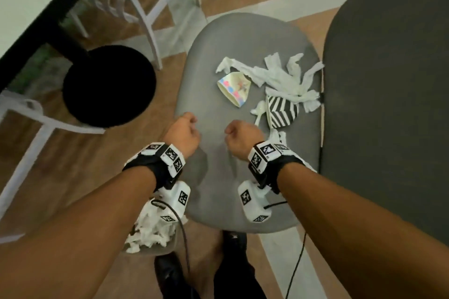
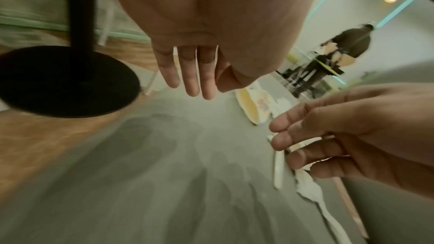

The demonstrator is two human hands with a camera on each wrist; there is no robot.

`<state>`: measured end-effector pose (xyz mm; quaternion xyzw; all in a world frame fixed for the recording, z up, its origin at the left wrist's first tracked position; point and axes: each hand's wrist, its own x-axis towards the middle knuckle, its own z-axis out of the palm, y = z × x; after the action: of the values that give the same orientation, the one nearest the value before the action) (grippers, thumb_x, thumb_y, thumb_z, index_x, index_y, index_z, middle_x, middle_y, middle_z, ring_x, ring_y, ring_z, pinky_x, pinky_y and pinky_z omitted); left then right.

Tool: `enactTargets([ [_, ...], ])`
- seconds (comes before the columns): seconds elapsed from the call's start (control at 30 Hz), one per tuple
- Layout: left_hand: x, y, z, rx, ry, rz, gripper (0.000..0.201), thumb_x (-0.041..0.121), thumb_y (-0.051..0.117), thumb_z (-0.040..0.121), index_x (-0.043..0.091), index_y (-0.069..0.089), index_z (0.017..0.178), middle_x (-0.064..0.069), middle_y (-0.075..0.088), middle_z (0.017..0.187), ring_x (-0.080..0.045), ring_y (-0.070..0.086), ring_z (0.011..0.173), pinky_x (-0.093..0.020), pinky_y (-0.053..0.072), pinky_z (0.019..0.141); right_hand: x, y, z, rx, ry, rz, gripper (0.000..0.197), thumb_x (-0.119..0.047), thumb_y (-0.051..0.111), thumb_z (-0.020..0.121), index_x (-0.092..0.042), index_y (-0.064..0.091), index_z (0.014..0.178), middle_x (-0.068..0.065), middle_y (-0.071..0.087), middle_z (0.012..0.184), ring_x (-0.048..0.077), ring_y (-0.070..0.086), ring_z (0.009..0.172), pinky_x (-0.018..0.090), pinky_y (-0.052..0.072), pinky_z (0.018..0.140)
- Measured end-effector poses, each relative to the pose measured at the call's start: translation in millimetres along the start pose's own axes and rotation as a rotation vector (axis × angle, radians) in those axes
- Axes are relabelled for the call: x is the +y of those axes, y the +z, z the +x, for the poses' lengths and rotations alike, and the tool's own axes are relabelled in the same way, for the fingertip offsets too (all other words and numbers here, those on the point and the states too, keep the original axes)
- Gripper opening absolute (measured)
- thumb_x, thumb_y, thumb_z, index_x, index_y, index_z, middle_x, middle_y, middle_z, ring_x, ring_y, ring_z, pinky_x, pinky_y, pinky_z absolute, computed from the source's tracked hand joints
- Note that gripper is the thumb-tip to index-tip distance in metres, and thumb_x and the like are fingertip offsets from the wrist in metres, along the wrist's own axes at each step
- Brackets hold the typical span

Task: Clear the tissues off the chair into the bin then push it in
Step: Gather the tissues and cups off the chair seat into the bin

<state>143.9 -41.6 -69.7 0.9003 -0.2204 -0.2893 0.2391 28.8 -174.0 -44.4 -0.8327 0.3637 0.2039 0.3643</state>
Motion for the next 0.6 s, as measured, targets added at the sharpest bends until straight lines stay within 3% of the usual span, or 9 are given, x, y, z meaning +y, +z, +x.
enactTargets([
  [0.1, 53.5, 32.8, 12.3, -0.119, 0.145, 0.097, 0.029, 0.022, 0.055, 0.083, 0.018, 0.061, 0.111, -0.003, 0.069, 0.102, -0.026, 0.065, 0.095, -0.036, 0.052, 0.087, 56.8, -40.5, 7.0, 0.179, 0.158, 0.022, 0.022, -0.026, 0.052, 0.089, -0.017, 0.063, 0.106, 0.01, 0.066, 0.113, 0.033, 0.062, 0.106, 0.031, 0.048, 0.086],
  [0.17, 84.7, 58.0, 15.6, -0.175, 0.201, 0.178, 0.028, 0.025, 0.059, 0.084, 0.018, 0.058, 0.111, -0.004, 0.066, 0.109, -0.027, 0.062, 0.101, -0.037, 0.051, 0.089, 83.8, -58.2, 10.1, 0.276, 0.214, 0.029, 0.027, -0.028, 0.054, 0.085, -0.014, 0.059, 0.108, 0.011, 0.064, 0.115, 0.033, 0.061, 0.103, 0.038, 0.051, 0.089],
  [0.27, 112.7, 89.6, 21.2, -0.218, 0.238, 0.313, 0.032, 0.038, 0.06, 0.082, 0.019, 0.054, 0.107, -0.005, 0.062, 0.11, -0.029, 0.06, 0.102, -0.04, 0.051, 0.085, 108.2, -73.9, 17.6, 0.34, 0.267, 0.017, 0.052, -0.038, 0.059, 0.083, -0.011, 0.049, 0.127, 0.01, 0.05, 0.13, 0.032, 0.054, 0.116, 0.042, 0.049, 0.095],
  [0.37, 119.2, 108.4, 30.1, -0.234, 0.219, 0.469, 0.048, 0.047, 0.062, 0.085, 0.015, 0.051, 0.121, -0.007, 0.057, 0.118, -0.03, 0.057, 0.109, -0.042, 0.05, 0.087, 119.6, -80.4, 31.3, 0.344, 0.317, 0.059, 0.068, -0.049, 0.059, 0.087, -0.008, 0.039, 0.138, 0.015, 0.044, 0.139, 0.035, 0.046, 0.127, 0.046, 0.042, 0.101],
  [0.5, 112.7, 110.3, 44.0, -0.259, 0.186, 0.579, 0.049, 0.036, 0.064, 0.087, 0.014, 0.048, 0.128, -0.01, 0.052, 0.128, -0.032, 0.054, 0.114, -0.041, 0.046, 0.086, 125.2, -78.2, 52.8, 0.304, 0.344, 0.12, 0.074, -0.053, 0.057, 0.088, -0.006, 0.034, 0.141, 0.017, 0.042, 0.144, 0.037, 0.044, 0.13, 0.048, 0.042, 0.102],
  [0.6, 102.8, 104.4, 49.1, -0.274, 0.197, 0.609, 0.033, 0.021, 0.057, 0.09, 0.012, 0.049, 0.121, -0.012, 0.053, 0.125, -0.033, 0.057, 0.109, -0.042, 0.047, 0.083, 126.5, -70.7, 64.4, 0.267, 0.343, 0.162, 0.088, -0.051, 0.063, 0.085, -0.003, 0.025, 0.148, 0.018, 0.038, 0.149, 0.036, 0.043, 0.133, 0.045, 0.041, 0.107],
])
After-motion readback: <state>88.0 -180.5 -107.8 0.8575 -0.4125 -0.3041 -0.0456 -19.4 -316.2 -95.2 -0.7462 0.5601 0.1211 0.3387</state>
